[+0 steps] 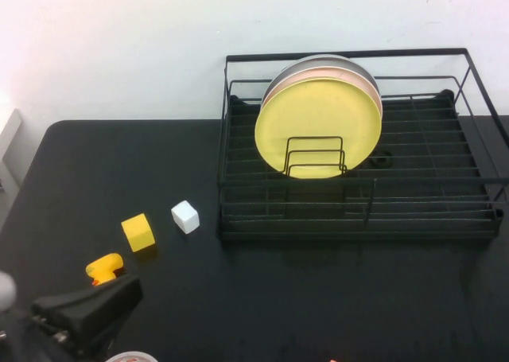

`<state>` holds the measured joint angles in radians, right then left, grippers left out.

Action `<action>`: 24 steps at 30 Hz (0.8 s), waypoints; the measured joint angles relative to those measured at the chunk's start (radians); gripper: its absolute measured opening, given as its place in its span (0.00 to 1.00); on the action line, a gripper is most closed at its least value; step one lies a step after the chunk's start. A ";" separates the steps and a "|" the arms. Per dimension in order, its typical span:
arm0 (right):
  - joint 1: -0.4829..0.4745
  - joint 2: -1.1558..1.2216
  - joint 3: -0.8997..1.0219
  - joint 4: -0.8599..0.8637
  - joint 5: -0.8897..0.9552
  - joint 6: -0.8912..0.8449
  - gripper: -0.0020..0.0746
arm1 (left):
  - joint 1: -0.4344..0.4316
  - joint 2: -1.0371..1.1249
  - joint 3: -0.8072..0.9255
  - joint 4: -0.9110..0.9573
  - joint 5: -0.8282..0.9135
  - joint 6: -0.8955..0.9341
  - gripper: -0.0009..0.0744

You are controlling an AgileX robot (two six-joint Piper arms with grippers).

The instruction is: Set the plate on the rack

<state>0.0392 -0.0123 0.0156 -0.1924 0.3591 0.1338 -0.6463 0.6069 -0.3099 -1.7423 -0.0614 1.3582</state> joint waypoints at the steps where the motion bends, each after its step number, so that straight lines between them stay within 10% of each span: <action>1: 0.000 0.000 0.000 0.000 0.000 0.000 0.02 | 0.000 -0.019 0.006 0.000 -0.005 0.000 0.01; 17: 0.000 0.000 0.000 0.002 0.000 0.000 0.02 | 0.030 -0.263 0.059 0.000 -0.140 0.014 0.01; 24: 0.000 0.000 0.000 0.004 0.000 0.000 0.02 | 0.254 -0.346 0.187 0.648 -0.050 -0.734 0.01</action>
<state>0.0392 -0.0123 0.0156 -0.1886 0.3591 0.1338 -0.3922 0.2605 -0.1231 -1.0944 -0.1110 0.6246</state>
